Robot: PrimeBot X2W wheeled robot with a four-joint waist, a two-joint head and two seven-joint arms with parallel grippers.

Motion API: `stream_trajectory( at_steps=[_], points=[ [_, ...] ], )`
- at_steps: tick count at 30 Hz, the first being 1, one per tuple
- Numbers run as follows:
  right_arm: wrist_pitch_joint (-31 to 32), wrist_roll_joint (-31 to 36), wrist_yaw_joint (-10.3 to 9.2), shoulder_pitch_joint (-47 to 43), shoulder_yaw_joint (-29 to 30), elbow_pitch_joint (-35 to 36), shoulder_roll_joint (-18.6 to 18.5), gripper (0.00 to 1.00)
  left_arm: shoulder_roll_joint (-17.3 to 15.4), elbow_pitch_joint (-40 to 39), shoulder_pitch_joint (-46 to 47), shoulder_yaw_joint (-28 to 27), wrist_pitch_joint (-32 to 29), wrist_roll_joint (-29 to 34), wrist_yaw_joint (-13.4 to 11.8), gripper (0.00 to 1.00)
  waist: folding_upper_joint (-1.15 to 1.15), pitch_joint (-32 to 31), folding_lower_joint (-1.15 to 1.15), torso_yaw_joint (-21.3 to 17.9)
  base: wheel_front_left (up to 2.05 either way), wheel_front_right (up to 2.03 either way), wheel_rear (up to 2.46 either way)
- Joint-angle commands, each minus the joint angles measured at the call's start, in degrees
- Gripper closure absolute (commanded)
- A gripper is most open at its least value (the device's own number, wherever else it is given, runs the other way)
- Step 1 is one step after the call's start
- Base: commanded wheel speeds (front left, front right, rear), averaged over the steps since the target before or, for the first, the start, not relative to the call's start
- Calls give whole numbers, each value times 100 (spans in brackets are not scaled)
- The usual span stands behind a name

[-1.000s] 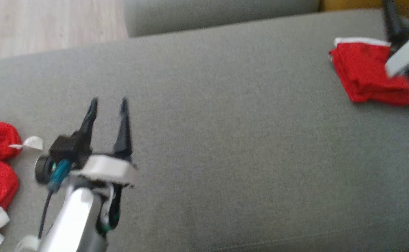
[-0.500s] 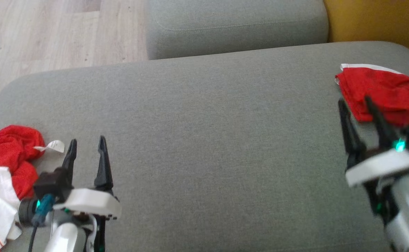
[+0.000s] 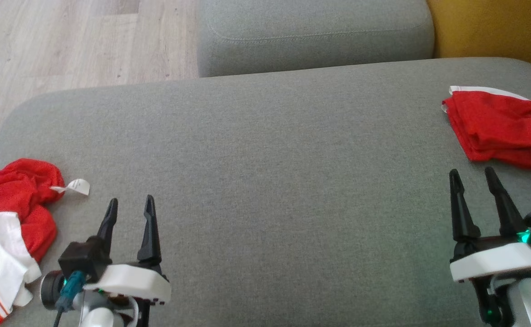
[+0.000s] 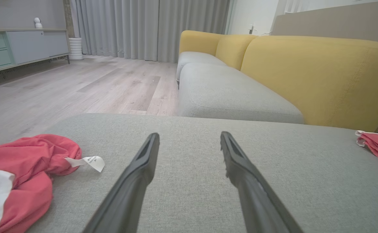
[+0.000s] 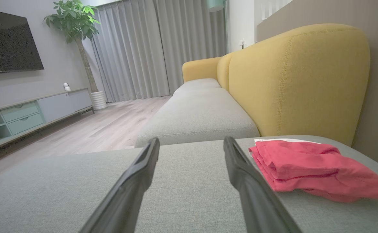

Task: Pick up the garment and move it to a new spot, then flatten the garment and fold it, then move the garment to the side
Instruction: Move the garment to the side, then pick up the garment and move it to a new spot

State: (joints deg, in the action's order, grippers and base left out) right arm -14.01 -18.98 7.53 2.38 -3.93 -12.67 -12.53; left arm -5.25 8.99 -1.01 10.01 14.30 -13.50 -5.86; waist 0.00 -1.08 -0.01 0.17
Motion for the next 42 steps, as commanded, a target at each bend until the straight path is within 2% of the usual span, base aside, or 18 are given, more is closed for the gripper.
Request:
stream_trajectory(
  at_steps=[1,6,10,14,23,28,35,42],
  points=[
    [37,53,-4,54,-54,239,-28,0,7,-179,237,-265,69,65,42,0,0,-5,1,-4,0,0,0],
    [173,99,-4,11,-51,366,41,0,104,-106,273,-347,70,158,180,0,0,-20,1,30,0,0,0],
    [224,76,-4,0,-97,411,79,0,141,-61,333,-393,70,222,226,0,0,-40,1,238,0,0,0],
    [267,37,-4,47,-195,427,107,0,148,52,399,-455,70,292,239,0,0,-68,1,667,0,0,0],
    [300,-55,-4,69,-422,355,206,0,70,199,489,-656,70,359,243,0,0,-121,1,1978,0,0,0],
    [242,-106,-4,81,-629,283,271,0,17,314,459,-737,70,320,231,0,0,-120,1,2497,0,0,0],
    [193,-152,-4,114,-757,200,256,0,29,319,381,-735,70,272,208,0,0,-117,1,2771,0,0,0],
    [159,-172,-4,146,-817,106,255,0,-13,331,390,-750,70,232,188,0,0,-131,1,2762,0,0,0]
  ],
)
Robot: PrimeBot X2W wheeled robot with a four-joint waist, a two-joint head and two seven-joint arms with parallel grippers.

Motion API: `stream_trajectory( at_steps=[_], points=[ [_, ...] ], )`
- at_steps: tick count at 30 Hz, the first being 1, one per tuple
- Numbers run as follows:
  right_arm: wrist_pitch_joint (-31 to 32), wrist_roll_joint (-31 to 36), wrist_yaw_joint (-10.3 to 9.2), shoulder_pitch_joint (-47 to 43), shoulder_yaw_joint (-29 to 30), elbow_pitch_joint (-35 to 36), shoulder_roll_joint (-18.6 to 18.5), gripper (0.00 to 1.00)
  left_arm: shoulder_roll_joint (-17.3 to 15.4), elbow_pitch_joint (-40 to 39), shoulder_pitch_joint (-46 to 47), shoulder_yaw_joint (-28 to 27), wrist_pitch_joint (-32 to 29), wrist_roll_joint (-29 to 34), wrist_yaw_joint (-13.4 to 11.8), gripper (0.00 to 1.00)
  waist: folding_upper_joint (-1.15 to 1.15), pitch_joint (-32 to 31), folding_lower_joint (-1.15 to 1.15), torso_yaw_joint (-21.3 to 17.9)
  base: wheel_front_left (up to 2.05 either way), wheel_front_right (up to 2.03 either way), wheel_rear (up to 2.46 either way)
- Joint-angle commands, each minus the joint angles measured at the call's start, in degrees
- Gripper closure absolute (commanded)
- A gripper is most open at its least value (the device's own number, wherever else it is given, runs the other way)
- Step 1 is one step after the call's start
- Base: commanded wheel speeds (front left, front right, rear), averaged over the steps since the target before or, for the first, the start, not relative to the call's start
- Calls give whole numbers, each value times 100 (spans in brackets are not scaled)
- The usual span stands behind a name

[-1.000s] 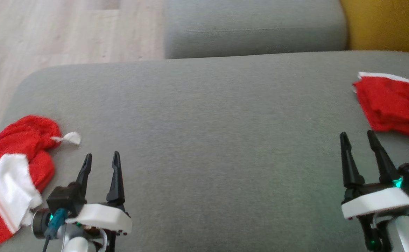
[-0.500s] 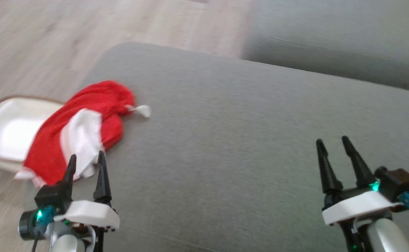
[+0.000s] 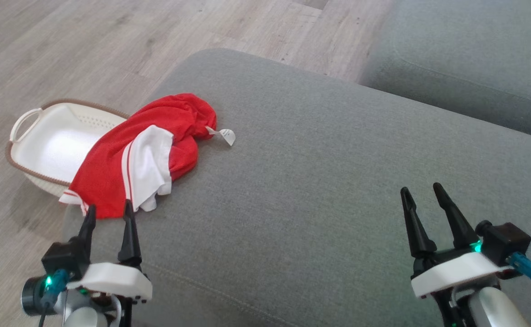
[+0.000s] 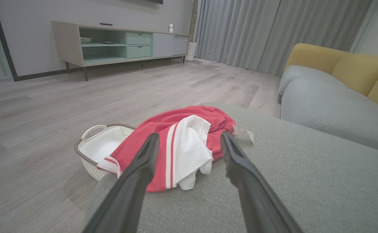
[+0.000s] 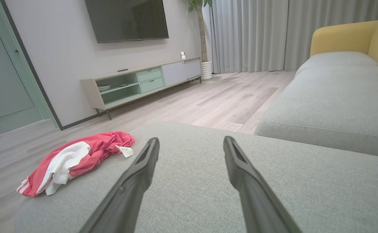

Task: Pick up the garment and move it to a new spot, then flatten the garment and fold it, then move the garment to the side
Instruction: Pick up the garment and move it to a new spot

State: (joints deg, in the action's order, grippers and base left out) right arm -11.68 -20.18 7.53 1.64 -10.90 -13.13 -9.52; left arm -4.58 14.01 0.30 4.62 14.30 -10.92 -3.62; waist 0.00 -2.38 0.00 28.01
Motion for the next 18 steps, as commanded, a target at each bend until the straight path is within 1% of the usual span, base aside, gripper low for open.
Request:
stream_trajectory(
  at_steps=[1,5,7,9,11,14,18],
  points=[
    [-77,-58,-4,225,-132,141,-47,0,-89,-168,260,-215,69,-32,-41,0,0,-3,0,-42,0,0,0],
    [-87,-68,-4,245,-180,135,-55,0,-140,-203,372,-251,-46,-93,-47,0,0,22,0,-154,0,0,0],
    [-81,-64,-4,271,-186,162,-66,0,-243,-329,574,-265,-212,-83,-36,0,0,59,0,-231,0,0,0],
    [-65,-53,-4,318,-178,210,-92,0,-381,-487,878,-279,-501,-72,-14,0,0,126,0,-329,0,0,0],
    [-42,-61,-4,371,-168,254,-133,0,-545,-549,1239,-284,-990,-91,37,0,0,223,0,-441,0,0,0],
    [4,-96,-4,474,-200,322,-211,0,-790,-477,1877,-448,-1753,-265,73,0,0,440,0,-663,0,0,0],
    [40,-151,-4,612,-209,429,-339,0,-1085,109,2688,-744,-2787,-621,65,0,0,823,0,-980,0,0,0]
  ],
)
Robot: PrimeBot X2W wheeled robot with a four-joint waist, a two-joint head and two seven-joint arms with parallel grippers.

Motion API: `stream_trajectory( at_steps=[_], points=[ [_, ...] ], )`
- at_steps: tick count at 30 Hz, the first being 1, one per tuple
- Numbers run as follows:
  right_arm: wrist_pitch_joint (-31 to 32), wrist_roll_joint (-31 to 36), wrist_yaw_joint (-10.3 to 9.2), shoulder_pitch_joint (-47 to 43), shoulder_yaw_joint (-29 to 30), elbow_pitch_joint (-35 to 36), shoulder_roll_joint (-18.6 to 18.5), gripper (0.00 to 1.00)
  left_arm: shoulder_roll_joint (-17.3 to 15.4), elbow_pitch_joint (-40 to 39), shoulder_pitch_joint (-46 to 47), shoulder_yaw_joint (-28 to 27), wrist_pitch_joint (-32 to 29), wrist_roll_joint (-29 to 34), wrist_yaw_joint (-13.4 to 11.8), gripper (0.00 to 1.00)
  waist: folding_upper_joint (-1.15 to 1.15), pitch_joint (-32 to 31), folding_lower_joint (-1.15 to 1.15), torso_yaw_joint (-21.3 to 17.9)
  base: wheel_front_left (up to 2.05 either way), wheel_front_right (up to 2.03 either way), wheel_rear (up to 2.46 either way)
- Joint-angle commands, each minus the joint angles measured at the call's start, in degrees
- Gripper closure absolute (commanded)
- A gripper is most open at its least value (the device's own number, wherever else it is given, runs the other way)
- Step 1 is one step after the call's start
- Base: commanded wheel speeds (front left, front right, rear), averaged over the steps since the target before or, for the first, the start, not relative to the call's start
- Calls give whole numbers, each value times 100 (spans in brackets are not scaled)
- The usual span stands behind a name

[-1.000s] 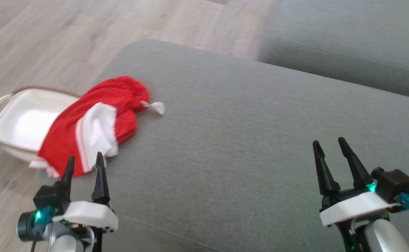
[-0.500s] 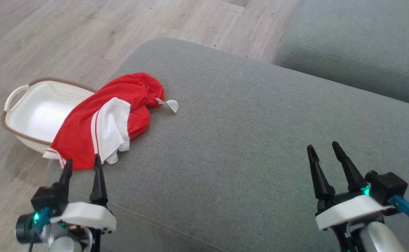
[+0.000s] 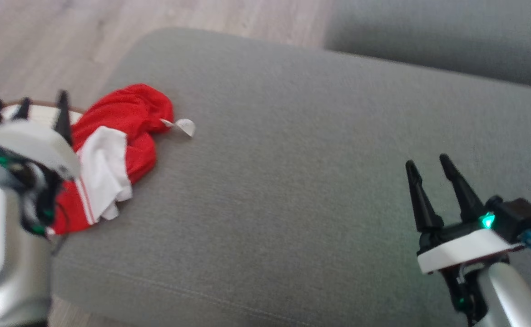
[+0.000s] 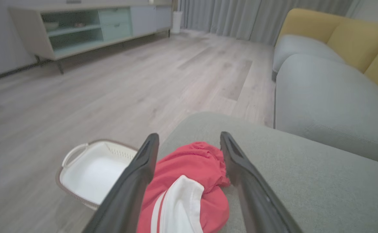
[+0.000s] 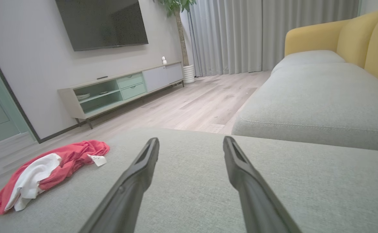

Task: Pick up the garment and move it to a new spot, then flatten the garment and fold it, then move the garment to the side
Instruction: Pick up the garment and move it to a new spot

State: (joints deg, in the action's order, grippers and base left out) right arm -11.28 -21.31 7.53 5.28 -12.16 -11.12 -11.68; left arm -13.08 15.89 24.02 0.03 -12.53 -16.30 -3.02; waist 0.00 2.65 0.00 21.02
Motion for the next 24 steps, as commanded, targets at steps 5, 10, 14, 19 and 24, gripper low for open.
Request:
stream_trajectory(
  at_steps=[5,10,14,19,24],
  points=[
    [29,-128,-4,470,-133,362,-300,0,-541,1005,1098,-598,-1167,-470,-97,0,0,853,0,-691,0,0,0],
    [20,-228,-4,680,-208,415,-447,0,-854,2013,1415,-886,-1626,-612,-380,0,0,1277,0,-1046,0,0,0],
    [-1,-284,-4,771,-240,409,-525,0,-966,2510,1398,-977,-1752,-630,-543,0,0,1428,0,-1197,0,0,0],
    [-55,-353,-4,850,-226,369,-612,0,-918,3061,1203,-1011,-1840,-761,-467,0,0,1532,0,-1331,0,0,0],
    [-84,-377,-4,859,-234,294,-635,0,-814,3366,1159,-991,-2009,-922,-281,0,0,1489,0,-1353,0,0,0]
  ],
)
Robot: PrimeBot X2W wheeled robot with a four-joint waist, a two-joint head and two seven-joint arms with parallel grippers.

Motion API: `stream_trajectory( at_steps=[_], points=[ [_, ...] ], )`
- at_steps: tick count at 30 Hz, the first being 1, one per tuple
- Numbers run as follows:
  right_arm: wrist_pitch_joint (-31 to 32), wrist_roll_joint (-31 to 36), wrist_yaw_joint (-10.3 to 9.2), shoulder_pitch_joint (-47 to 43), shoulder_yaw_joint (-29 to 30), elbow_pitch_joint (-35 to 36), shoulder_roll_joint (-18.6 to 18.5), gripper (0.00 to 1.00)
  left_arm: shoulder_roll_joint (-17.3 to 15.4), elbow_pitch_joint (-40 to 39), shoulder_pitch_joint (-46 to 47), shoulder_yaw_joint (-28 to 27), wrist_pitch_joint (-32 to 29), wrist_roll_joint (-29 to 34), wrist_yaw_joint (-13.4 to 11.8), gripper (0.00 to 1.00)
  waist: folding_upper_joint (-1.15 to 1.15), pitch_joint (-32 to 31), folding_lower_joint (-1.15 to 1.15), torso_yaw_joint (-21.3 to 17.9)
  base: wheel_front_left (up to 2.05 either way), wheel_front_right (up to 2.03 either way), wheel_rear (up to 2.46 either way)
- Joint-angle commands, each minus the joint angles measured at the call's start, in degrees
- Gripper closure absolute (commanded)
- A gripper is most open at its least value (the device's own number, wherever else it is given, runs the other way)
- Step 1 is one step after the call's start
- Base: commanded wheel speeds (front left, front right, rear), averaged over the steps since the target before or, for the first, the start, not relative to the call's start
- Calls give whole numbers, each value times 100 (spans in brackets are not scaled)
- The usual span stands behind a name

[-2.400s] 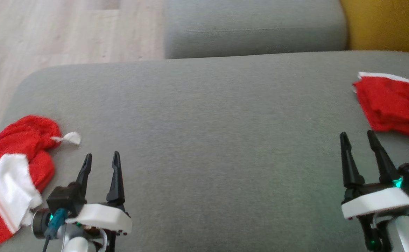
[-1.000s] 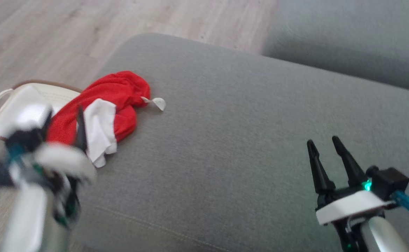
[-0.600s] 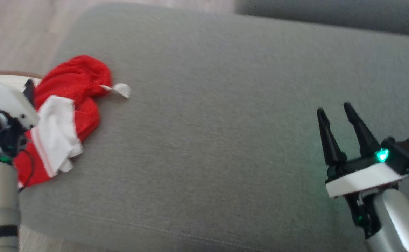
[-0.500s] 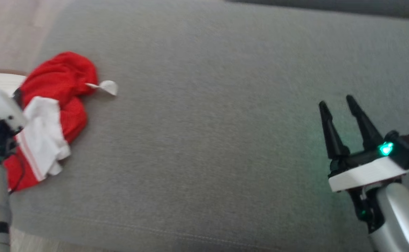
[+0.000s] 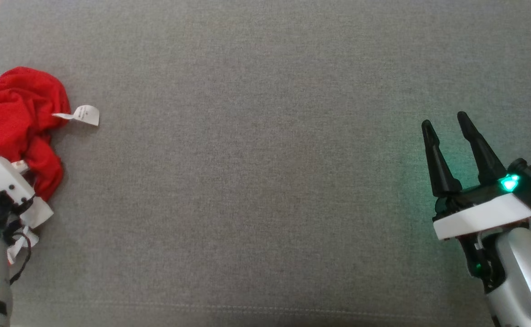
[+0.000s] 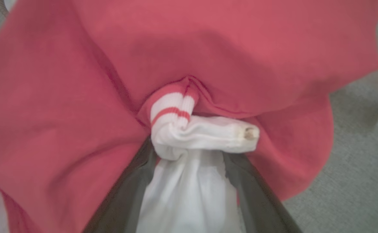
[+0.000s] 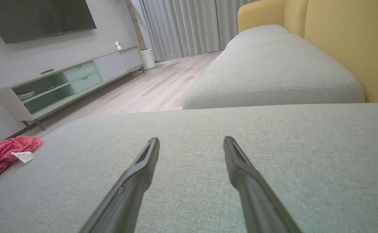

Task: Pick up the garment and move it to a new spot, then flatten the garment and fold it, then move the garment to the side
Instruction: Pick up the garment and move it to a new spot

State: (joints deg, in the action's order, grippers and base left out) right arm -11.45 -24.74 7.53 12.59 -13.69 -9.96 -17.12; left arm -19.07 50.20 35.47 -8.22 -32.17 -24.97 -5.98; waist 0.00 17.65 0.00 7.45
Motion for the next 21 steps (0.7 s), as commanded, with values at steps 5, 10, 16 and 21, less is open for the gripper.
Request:
stream_trajectory(
  at_steps=[5,10,16,21],
  points=[
    [-81,-42,-4,124,-117,82,-50,0,-270,54,87,-87,131,-38,172,91,0,-176,0,11,0,0,0],
    [-127,-63,-4,81,-173,-63,35,0,-505,-33,334,55,493,79,416,100,0,-521,0,-4,0,0,0],
    [-172,-63,-4,-59,-204,-252,163,0,-628,-234,707,300,883,197,826,100,0,-1036,0,-71,0,0,0],
    [-198,-39,-4,-208,-191,-382,294,0,-605,-651,968,647,948,387,1009,100,0,-1441,0,-169,0,0,0]
  ],
)
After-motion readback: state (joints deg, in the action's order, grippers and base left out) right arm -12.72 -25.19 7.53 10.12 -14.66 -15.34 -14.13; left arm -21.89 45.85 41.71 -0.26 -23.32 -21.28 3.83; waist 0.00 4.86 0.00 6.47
